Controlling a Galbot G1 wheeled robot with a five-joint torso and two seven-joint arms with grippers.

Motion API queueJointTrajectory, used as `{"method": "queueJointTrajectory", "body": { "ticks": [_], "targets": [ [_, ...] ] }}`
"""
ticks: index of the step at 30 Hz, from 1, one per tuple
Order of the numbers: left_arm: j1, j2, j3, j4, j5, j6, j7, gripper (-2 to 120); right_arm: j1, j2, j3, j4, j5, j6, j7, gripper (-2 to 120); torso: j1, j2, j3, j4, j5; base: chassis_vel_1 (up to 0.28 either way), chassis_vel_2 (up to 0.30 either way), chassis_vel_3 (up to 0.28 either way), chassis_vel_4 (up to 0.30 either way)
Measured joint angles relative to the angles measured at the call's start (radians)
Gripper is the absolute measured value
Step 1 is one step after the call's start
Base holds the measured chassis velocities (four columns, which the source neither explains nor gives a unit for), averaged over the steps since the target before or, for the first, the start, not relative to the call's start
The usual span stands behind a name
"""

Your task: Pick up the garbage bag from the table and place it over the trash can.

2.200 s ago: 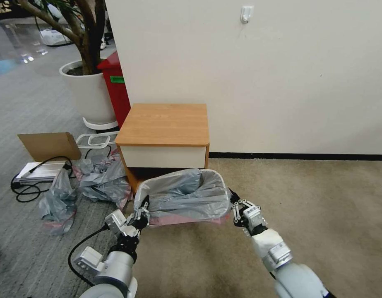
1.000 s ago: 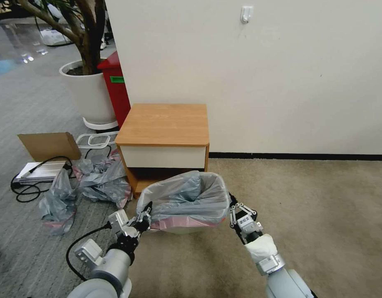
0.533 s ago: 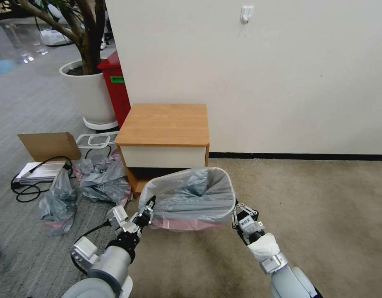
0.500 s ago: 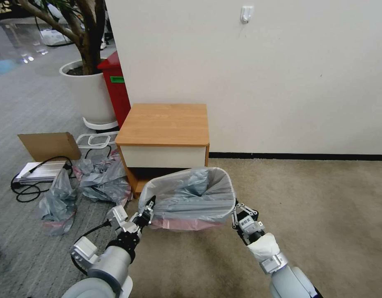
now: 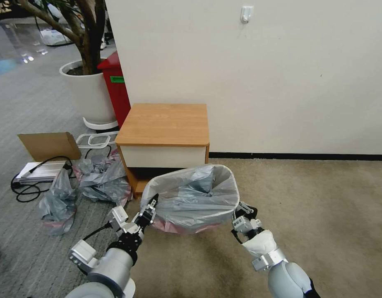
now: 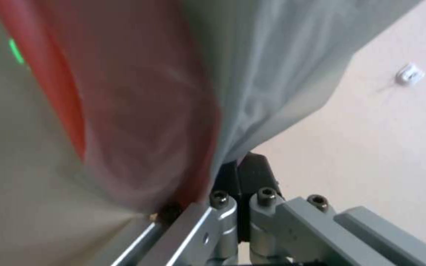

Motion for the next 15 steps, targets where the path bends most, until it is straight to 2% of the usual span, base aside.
{"method": "queueJointTrajectory", "body": {
  "ticks": [5,15],
  "targets": [
    [0.001,-0.007,0.004,-0.006,0.000,0.001,0.000,11,0.013,0.011,0.024,-0.001,-0.111,0.002,0.014,0,0.000,0.000,0.000,0.0000,-0.0001,0.000,0.000,0.000,0.000],
    [0.002,-0.013,0.004,-0.006,-0.006,0.003,0.001,11,0.019,0.011,0.044,-0.033,-0.168,0.021,-0.009,0,0.000,0.000,0.000,0.0000,-0.0001,0.000,0.000,0.000,0.000]
  ]
}}
